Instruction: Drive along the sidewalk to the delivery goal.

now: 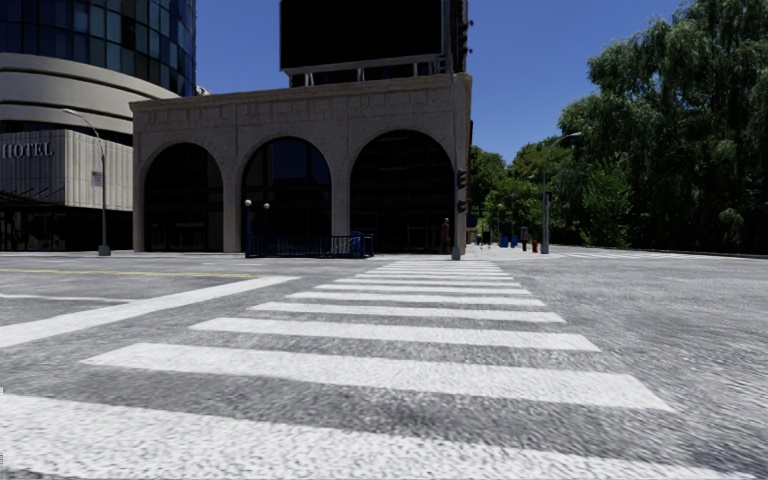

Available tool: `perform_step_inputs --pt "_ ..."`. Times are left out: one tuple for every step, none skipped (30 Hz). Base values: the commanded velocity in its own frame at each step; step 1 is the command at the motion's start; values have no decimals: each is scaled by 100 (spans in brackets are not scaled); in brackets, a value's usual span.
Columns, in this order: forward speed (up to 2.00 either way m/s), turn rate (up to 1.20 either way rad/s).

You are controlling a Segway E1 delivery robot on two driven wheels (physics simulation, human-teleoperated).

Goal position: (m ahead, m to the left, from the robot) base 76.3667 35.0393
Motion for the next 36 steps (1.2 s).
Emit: perform_step_inputs --pt "200 0" --pt "200 0" --pt "200 0" --pt "200 0" --pt "200 0" --pt "200 -8" --pt "200 -8" --pt "200 -14" --pt "200 -19" --pt "200 -29" --pt "200 -40" --pt "200 -59" --pt "200 -73" --pt "200 -73" --pt "200 -77" --pt "200 -78" --pt "200 -78" --pt "200 -78" --pt "200 -78" --pt "200 -78" --pt "200 -78" --pt "200 -69" --pt "200 -69" --pt "200 -44" --pt "200 -18" --pt "200 -6" --pt "200 -3" --pt "200 -3" --pt "200 -2" --pt "200 -2" --pt "200 -1" --pt "200 -1" --pt "200 -1" --pt "200 -1" --pt "200 -1" --pt "200 -1"
